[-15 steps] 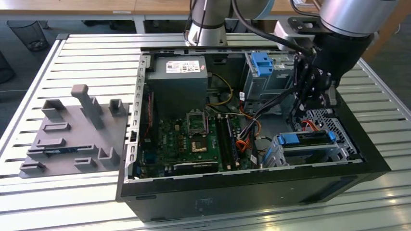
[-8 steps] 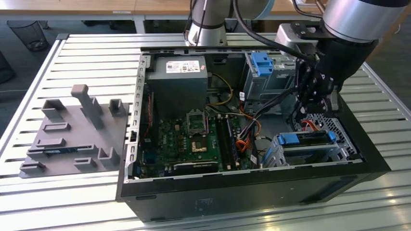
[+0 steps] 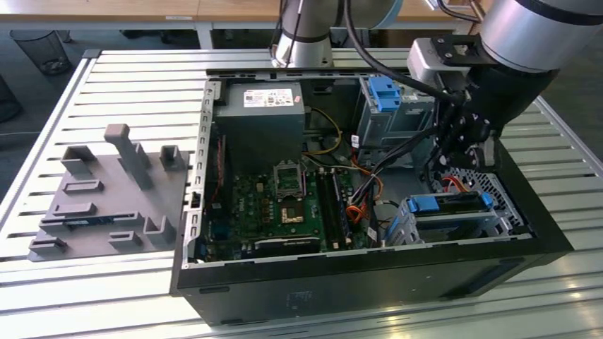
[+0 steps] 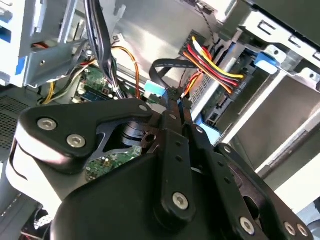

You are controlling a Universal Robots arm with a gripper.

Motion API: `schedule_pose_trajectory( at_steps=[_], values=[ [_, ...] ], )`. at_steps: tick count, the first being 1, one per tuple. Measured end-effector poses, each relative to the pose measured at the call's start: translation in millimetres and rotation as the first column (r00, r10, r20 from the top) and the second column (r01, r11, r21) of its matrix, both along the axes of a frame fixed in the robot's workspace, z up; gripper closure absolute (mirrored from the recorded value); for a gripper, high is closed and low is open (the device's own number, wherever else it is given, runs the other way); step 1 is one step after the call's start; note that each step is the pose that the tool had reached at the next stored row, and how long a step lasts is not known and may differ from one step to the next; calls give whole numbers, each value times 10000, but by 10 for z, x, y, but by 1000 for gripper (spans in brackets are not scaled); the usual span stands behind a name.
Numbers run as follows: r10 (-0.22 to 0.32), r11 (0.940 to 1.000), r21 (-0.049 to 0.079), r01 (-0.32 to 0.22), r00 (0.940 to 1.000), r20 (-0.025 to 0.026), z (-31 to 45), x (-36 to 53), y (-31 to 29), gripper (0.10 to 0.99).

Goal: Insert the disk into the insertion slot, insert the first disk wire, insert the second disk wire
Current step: 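Insert the second disk wire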

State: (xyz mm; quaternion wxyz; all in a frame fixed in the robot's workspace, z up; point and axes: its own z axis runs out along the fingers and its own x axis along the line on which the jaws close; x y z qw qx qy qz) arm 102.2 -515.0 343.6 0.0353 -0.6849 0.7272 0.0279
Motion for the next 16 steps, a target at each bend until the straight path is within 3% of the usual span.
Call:
schedule_pose_trajectory(
  at_steps=[10, 14, 16],
  values=[
    [1, 10000, 59, -1, 10000, 41, -12, 0, -189, 937],
    [2, 10000, 78, -3, 10000, 73, -12, 0, -245, 937],
    [4, 9999, 146, -5, 10000, 87, -14, 0, -251, 937]
  ],
)
